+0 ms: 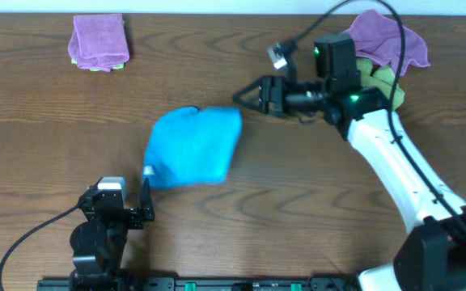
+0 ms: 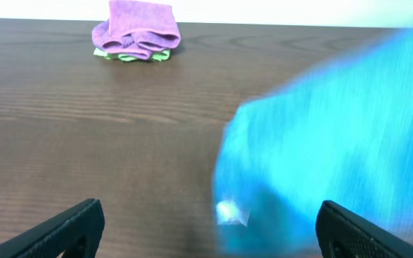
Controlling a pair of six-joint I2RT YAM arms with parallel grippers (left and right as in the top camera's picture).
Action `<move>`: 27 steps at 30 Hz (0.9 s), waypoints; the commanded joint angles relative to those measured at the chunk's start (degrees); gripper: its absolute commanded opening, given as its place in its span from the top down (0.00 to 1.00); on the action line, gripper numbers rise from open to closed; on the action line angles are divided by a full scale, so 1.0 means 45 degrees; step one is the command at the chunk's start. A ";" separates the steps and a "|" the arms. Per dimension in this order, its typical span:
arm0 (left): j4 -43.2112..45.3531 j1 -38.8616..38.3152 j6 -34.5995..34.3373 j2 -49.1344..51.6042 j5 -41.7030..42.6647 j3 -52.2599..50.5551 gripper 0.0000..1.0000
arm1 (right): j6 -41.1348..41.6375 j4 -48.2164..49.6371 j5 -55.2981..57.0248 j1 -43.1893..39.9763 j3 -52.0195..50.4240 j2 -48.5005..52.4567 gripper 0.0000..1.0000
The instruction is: Fold the cloth
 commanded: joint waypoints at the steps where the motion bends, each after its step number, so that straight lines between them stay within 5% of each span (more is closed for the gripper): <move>1: -0.0068 -0.0053 -0.0049 -0.0073 0.0000 -0.0257 0.05 | -0.2113 -0.1647 0.1302 -0.0578 0.0078 -0.0034 0.01; 5: -0.0068 -0.0053 -0.0044 -0.0073 0.0000 -0.0257 0.05 | -0.2909 -0.3356 0.3866 -0.0447 0.0078 -0.0034 0.01; 11: -0.0068 -0.0053 -0.0044 -0.0073 0.0000 -0.0257 0.05 | -0.4401 -0.2880 0.5066 0.1491 0.0068 0.0291 0.05; 12: -0.0068 -0.0053 -0.0044 -0.0073 0.0000 -0.0257 0.05 | -0.4391 -0.2739 0.5634 0.1831 0.0068 0.0432 0.13; 14: -0.0068 -0.0053 -0.0044 -0.0073 0.0000 -0.0257 0.05 | -0.4401 -0.2667 0.6319 0.2419 0.0068 0.0884 0.60; 15: -0.0068 -0.0053 -0.0044 -0.0073 0.0000 -0.0257 0.04 | -0.4396 -0.2705 0.6300 0.2516 0.0068 0.1039 0.76; 17: -0.0068 -0.0053 -0.0044 -0.0073 0.0000 -0.0257 0.05 | -0.4396 -0.2875 0.6246 0.2671 0.0068 0.1389 0.91; 18: -0.0068 -0.0053 -0.0044 -0.0073 0.0000 -0.0257 0.05 | -0.4405 -0.2982 0.6251 0.2754 0.0068 0.1617 0.89; 22: -0.0068 -0.0053 -0.0044 -0.0073 0.0000 -0.0257 0.05 | -0.4760 -0.3453 0.7033 0.2929 0.0068 0.2414 0.56; 27: -0.0068 -0.0053 -0.0044 -0.0073 0.0000 -0.0257 0.05 | -0.4770 -0.4532 0.7786 0.2735 0.0068 0.3045 0.53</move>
